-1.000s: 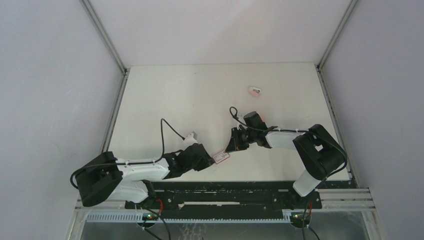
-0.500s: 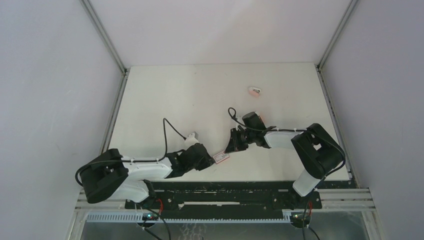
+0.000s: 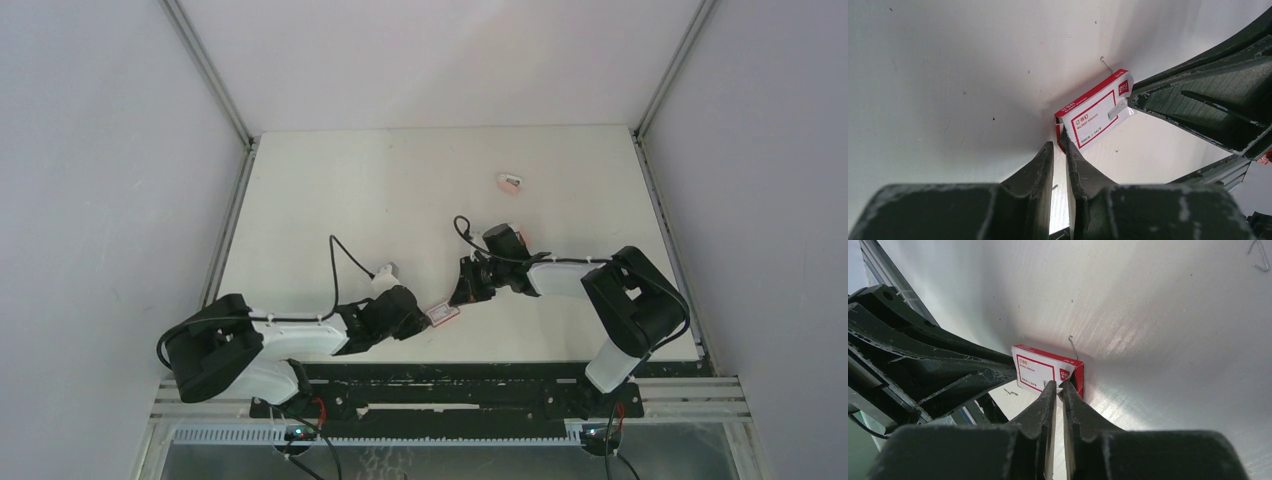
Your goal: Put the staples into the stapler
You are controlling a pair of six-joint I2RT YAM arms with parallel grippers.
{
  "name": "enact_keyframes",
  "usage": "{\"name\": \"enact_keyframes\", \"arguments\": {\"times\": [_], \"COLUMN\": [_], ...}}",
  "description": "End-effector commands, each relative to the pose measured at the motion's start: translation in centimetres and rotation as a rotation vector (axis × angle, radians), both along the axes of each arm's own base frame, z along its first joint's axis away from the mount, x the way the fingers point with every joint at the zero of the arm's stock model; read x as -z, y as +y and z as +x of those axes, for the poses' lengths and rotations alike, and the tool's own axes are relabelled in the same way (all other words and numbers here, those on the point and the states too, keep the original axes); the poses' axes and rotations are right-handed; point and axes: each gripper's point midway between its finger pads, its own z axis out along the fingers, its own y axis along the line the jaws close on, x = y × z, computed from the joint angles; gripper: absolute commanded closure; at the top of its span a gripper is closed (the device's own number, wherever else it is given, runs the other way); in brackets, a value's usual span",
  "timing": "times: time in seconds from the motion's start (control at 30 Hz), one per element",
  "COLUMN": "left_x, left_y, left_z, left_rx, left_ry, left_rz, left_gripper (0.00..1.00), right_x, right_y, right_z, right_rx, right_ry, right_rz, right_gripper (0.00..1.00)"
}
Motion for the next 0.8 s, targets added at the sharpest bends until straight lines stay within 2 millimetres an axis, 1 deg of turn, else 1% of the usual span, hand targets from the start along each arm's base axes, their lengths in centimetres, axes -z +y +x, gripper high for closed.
{"name": "enact_keyframes", "arguments": {"times": [0.0,0.13,0.27,0.33,0.47,0.57,0.63,0.7,0.73,0.77], "left_x": [1.5,1.5,1.6,1.6,1.7,1.6,1.7,1.6,1.6,1.5], "left_y": [1.4,1.3,1.4,1.4,1.4,1.4,1.5,1.6,1.6,1.6], "left_z": [0.0,0.1,0.1,0.1,0.1,0.1,0.2,0.2,0.3,0.3], "left_rx": [-0.024,-0.027,-0.032,-0.032,-0.034,-0.035,-0.038,-0.041,-0.043,-0.045], "left_ry": [0.021,0.021,0.023,0.024,0.026,0.023,0.021,0.017,0.016,0.013], "left_rz": [0.086,0.088,0.088,0.088,0.089,0.089,0.091,0.093,0.094,0.094], "left_gripper": [0.81,0.86,0.88,0.92,0.92,0.97,1.0,1.0,1.0,1.0], "right_x": [-0.6,-0.2,0.1,0.2,0.4,0.5,0.7,0.6,0.7,0.7], "right_y": [1.1,0.8,0.5,0.5,0.6,0.7,0.7,0.5,0.4,0.2], "right_z": [0.2,0.3,0.6,0.6,0.5,0.5,0.5,0.8,0.9,1.0], "right_rx": [-0.039,-0.03,-0.021,-0.02,-0.028,-0.034,-0.03,-0.018,-0.013,-0.006], "right_ry": [-0.034,-0.036,-0.051,-0.056,-0.067,-0.078,-0.092,-0.119,-0.132,-0.146], "right_rz": [0.022,-0.005,-0.039,-0.051,-0.069,-0.092,-0.114,-0.139,-0.155,-0.168], "right_gripper": [0.93,0.92,0.91,0.91,0.91,0.91,0.92,0.94,0.95,1.0]}}
